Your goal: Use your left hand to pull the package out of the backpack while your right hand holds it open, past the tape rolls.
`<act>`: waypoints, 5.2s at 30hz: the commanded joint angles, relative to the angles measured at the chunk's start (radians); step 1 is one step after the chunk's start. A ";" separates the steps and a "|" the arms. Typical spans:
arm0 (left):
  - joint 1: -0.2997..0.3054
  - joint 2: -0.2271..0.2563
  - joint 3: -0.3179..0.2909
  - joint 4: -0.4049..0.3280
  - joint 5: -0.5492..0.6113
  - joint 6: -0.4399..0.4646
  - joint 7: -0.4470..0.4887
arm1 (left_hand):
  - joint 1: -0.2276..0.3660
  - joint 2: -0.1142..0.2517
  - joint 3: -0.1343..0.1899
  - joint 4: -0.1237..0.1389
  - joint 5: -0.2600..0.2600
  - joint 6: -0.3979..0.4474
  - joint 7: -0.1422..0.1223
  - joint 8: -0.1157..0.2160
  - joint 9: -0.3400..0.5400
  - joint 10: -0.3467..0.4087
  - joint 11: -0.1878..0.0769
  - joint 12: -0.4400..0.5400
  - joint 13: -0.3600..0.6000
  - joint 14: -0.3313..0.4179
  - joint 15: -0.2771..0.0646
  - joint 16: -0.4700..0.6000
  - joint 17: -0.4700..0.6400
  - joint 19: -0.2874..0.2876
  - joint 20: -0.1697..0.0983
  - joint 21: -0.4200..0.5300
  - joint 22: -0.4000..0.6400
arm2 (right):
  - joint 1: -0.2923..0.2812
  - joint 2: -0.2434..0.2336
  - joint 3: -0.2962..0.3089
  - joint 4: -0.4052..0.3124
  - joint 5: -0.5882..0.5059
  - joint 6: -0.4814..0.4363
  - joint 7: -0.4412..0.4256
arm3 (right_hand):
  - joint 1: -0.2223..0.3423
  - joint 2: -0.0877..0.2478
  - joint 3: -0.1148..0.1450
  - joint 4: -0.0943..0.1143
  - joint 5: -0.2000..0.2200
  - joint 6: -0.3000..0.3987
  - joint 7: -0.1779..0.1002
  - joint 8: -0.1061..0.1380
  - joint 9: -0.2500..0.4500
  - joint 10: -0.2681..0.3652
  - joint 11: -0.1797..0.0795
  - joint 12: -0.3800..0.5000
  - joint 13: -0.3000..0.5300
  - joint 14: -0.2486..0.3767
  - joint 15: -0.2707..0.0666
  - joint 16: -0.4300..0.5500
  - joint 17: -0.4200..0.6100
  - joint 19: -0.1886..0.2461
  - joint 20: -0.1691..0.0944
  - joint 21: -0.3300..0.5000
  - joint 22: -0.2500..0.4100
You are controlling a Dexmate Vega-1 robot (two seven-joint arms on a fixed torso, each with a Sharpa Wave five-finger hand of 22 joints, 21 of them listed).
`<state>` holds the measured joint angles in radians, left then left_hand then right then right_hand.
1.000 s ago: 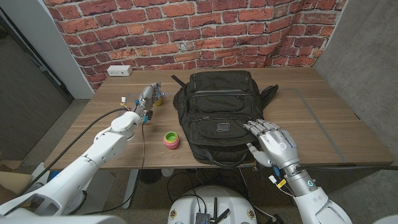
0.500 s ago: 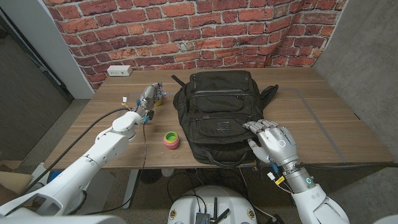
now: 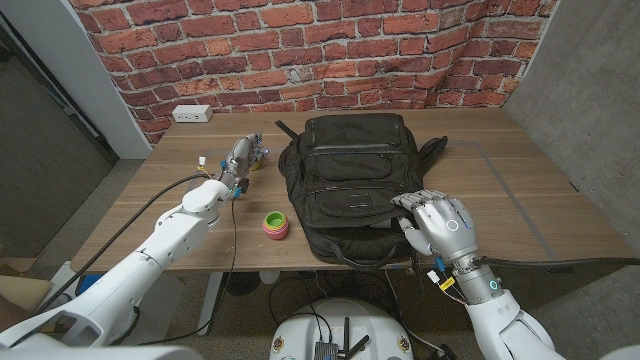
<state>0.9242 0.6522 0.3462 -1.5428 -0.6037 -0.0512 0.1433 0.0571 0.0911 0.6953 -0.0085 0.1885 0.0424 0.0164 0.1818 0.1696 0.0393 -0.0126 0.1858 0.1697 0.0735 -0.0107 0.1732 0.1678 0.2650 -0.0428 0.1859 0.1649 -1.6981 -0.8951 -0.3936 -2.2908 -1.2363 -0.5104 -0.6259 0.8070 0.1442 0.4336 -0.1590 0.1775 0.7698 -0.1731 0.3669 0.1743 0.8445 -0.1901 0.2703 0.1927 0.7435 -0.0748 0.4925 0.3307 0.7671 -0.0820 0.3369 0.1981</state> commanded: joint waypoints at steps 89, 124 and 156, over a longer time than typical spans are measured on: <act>0.012 0.064 -0.004 -0.033 0.079 -0.062 -0.041 | 0.049 0.055 0.045 -0.084 -0.010 0.107 -0.007 0.014 0.005 0.103 -0.018 0.021 0.005 0.088 -0.025 0.011 -0.004 0.079 -0.034 0.020 0.005 | 0.285 0.166 0.043 -0.231 0.462 -0.143 0.393 | 0.011 0.023 0.068 -0.004 0.004 0.180 0.032 -0.010 0.012 0.194 0.012 -0.010 0.015 0.163 -0.145 -0.038 0.002 0.040 -0.132 0.095 0.017; 0.067 0.132 -0.022 -0.048 0.095 -0.154 -0.139 | 0.115 0.049 0.049 -0.159 -0.016 0.180 -0.027 0.019 0.005 0.153 -0.031 0.020 0.005 0.132 -0.043 0.009 -0.003 0.114 -0.036 0.018 0.005 | 0.471 0.134 0.000 -0.257 0.550 -0.347 0.446 | 0.020 0.020 0.070 -0.007 0.008 0.189 0.043 -0.020 0.014 0.204 0.013 -0.014 0.023 0.175 -0.145 -0.041 0.009 0.044 -0.133 0.115 0.018; 0.143 0.217 -0.052 -0.122 0.084 -0.185 -0.216 | 0.159 0.028 0.043 -0.179 -0.013 0.213 -0.045 0.015 0.005 0.177 -0.042 0.017 0.005 0.154 -0.056 0.008 -0.004 0.133 -0.043 0.015 0.003 | 0.726 0.110 -0.151 -0.234 0.698 -0.551 0.423 | 0.022 0.018 0.069 -0.005 0.010 0.192 0.049 -0.033 0.015 0.212 0.025 -0.016 0.031 0.183 -0.142 -0.045 0.015 0.047 -0.134 0.133 0.019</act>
<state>1.0445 0.8428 0.3043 -1.6392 -0.5176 -0.2256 -0.0486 0.2006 0.1239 0.7377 -0.1841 0.1731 0.2436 -0.0274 0.1971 0.1696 0.2061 -0.0568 0.2003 0.1697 0.2187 -0.0380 0.1771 0.1632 0.3890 -0.0415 0.2016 0.1649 -1.0555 -0.7719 -0.4886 -2.5358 -0.5904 -1.0054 -0.1803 0.8285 0.1539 0.4981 -0.1659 0.1815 0.9502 -0.1250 0.3359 0.1847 1.0480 -0.1657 0.2551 0.2212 0.9172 -0.1286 0.4521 0.3414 0.8076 -0.0946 0.4627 0.2115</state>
